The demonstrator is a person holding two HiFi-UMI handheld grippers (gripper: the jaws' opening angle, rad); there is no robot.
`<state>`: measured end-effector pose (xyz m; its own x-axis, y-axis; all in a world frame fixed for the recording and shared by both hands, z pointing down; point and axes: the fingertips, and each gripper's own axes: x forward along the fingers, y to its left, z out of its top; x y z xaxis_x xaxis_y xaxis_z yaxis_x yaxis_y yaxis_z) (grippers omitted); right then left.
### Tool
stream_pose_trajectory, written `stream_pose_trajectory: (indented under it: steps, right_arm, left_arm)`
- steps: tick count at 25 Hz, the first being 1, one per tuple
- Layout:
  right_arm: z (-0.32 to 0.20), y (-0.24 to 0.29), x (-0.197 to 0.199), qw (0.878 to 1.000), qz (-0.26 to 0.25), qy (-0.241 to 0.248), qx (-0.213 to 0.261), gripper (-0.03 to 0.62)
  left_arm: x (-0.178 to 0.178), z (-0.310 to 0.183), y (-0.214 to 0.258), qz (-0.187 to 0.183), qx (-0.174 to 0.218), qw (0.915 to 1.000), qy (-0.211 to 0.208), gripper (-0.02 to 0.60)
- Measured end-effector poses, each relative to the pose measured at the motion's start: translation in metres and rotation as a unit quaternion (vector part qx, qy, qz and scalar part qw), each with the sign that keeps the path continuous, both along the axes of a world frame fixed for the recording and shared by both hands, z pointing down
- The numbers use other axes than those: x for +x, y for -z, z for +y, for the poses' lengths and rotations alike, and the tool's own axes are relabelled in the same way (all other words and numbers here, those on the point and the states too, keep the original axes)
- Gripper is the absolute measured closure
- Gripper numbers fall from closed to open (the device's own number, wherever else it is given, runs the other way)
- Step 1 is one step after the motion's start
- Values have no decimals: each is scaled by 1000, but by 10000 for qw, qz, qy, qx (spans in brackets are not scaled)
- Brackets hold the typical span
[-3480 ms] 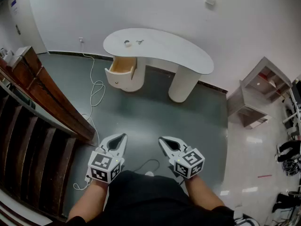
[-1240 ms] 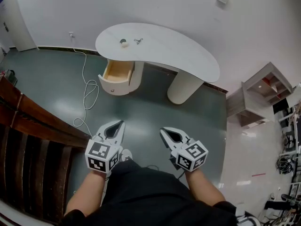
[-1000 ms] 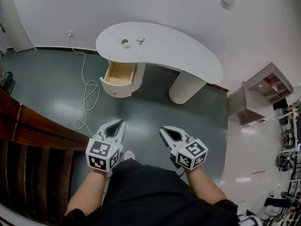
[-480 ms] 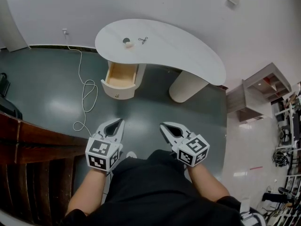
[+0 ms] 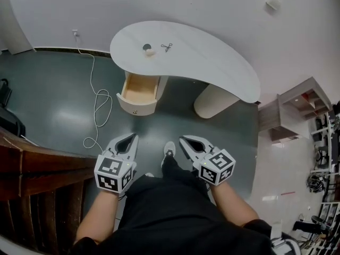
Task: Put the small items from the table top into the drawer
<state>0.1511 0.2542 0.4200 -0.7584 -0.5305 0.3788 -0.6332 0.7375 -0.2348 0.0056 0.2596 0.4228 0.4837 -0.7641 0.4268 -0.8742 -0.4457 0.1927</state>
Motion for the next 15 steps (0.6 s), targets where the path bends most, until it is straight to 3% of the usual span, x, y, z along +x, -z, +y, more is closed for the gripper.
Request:
stream_pose_trajectory:
  steps: [5,15]
  right_arm:
    - [-35,-4,-6,9999,-125,29,77,595]
    - [-138,-9,-5,9994,-310,164,51,595]
  left_arm:
    - [-12,-24,-10,-91,-46,9998,156,566]
    - [3,-111,-12,-184,-107,9995,250,566]
